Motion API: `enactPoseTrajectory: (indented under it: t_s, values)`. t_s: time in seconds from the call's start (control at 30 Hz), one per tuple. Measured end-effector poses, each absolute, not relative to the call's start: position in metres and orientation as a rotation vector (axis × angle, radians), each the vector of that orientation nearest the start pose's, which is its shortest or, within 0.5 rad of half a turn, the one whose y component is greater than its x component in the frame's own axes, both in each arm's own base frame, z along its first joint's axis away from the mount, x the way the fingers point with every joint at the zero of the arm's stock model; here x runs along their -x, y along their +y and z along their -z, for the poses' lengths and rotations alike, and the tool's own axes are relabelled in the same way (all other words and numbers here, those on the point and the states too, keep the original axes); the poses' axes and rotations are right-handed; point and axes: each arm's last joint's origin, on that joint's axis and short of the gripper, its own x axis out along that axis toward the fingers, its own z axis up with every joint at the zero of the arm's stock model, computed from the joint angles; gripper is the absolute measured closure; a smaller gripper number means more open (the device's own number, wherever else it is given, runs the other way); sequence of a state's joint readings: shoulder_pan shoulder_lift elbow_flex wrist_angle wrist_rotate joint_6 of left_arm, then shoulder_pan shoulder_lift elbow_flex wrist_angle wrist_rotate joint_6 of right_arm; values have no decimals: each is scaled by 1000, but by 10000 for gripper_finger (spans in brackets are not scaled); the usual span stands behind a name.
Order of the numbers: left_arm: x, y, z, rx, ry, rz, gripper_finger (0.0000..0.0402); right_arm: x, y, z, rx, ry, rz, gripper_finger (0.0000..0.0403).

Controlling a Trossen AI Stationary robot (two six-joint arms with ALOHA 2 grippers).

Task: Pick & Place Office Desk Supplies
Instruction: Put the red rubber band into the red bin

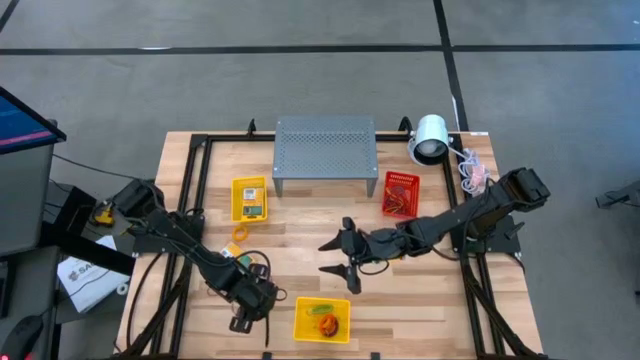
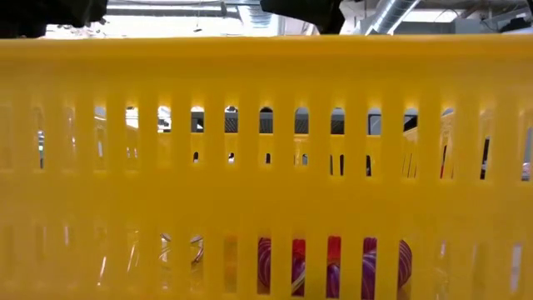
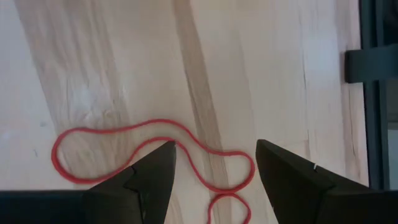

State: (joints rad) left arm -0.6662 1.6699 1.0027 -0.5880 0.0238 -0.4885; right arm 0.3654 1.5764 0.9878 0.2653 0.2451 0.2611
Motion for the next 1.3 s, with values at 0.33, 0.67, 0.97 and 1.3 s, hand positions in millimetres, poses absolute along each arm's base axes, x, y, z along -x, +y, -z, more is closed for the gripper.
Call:
enactPoseTrajectory:
  t_s: [0.33,0.67,0.97,1.3]
  values:
    - [-245,-188,-169,134,1308,194,183,-325,127,-251,-150,326,-107,163]
    - [-251,-186,-144,174,1397,92,183,-323,134,-251,-155,325,-124,163]
    - [-253,-182,-144,204,1395,53,183,-321,138,-251,-154,326,-137,163]
    - [-257,-185,-132,196,1419,48,183,-321,138,-251,-154,326,-137,163]
